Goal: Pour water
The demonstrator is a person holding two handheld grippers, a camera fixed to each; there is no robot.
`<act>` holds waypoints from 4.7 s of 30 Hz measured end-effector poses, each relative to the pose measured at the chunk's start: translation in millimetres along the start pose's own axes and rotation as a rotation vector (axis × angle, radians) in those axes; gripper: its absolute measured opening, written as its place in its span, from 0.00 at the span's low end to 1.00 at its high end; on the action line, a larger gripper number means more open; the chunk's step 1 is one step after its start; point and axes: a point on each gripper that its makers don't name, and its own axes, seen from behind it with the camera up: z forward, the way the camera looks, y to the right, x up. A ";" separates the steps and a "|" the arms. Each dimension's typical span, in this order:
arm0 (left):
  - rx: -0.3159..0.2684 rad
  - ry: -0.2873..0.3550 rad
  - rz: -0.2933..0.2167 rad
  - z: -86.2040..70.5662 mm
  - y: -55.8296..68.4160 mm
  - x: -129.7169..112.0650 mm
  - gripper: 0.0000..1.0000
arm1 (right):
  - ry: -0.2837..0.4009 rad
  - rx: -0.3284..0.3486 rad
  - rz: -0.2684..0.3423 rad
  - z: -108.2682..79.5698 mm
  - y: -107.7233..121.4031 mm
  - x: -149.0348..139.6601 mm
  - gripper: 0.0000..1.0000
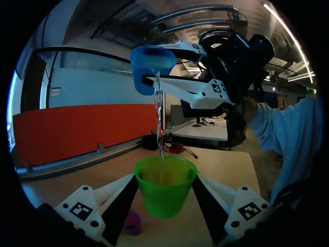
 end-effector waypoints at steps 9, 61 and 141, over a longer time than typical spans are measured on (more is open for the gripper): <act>-0.003 0.001 0.001 1.4 1.4 0.0 0.86 | -0.001 -0.010 -0.046 0.7 4.2 1.4 0.91; -0.001 0.021 0.000 -3.2 5.0 10.9 0.85 | -0.006 -0.029 -0.308 5.9 19.2 20.4 0.90; 0.015 0.026 0.004 -4.0 4.1 15.1 0.86 | 0.033 -0.064 -0.418 6.2 26.3 49.9 0.91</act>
